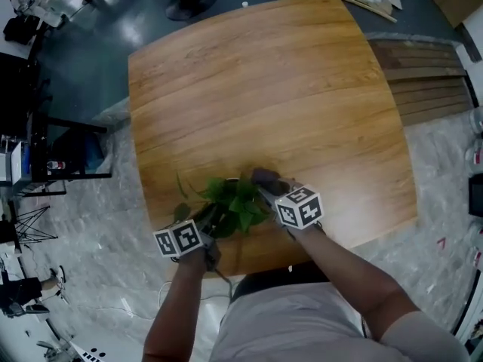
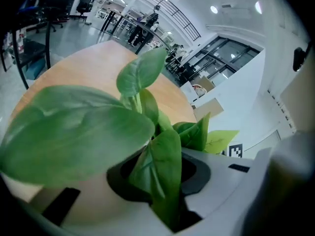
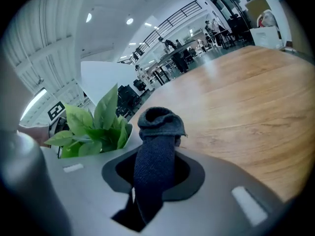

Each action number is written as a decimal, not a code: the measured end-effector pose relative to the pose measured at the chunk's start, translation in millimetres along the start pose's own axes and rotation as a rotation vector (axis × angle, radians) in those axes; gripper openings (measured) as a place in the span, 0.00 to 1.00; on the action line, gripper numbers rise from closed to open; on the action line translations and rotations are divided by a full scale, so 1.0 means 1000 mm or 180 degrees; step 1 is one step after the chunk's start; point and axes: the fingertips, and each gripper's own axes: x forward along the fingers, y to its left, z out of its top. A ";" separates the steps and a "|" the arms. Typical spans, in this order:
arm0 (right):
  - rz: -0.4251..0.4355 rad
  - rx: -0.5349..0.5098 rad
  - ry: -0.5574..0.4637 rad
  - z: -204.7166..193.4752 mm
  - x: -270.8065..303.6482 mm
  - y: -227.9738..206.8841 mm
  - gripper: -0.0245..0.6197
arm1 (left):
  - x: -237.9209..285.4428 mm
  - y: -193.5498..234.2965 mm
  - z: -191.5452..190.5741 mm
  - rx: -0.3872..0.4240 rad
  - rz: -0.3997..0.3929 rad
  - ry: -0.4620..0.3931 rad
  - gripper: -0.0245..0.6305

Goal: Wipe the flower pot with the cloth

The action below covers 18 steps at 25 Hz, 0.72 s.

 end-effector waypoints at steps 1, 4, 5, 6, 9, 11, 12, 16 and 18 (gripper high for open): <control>-0.0012 -0.0025 -0.0023 0.005 -0.005 0.002 0.18 | -0.003 -0.005 0.001 0.0006 -0.0015 -0.0010 0.17; -0.0058 -0.0117 -0.0122 0.023 -0.025 0.008 0.18 | -0.013 -0.019 0.003 0.0076 -0.0039 -0.0055 0.17; -0.0065 -0.0161 -0.0153 0.029 -0.031 0.010 0.18 | -0.016 -0.023 0.006 0.0090 -0.0051 -0.0090 0.17; -0.0059 -0.0206 -0.0176 0.036 -0.037 0.013 0.18 | -0.020 -0.027 0.009 0.0104 -0.0064 -0.0131 0.17; 0.0000 -0.0328 -0.0222 0.052 -0.061 0.032 0.18 | -0.042 -0.046 0.017 0.0203 -0.0107 -0.0245 0.17; 0.0016 -0.0469 -0.0302 0.068 -0.084 0.051 0.18 | -0.060 -0.065 0.025 0.0295 -0.0175 -0.0350 0.17; 0.0036 -0.0556 -0.0376 0.078 -0.097 0.063 0.18 | -0.071 -0.075 0.030 0.0341 -0.0219 -0.0426 0.17; 0.0189 -0.0954 -0.0816 0.118 -0.154 0.133 0.18 | -0.122 -0.119 0.044 0.0650 -0.0427 -0.0758 0.17; 0.0223 -0.1159 -0.1032 0.136 -0.185 0.168 0.18 | -0.148 -0.147 0.050 0.0921 -0.0514 -0.0935 0.17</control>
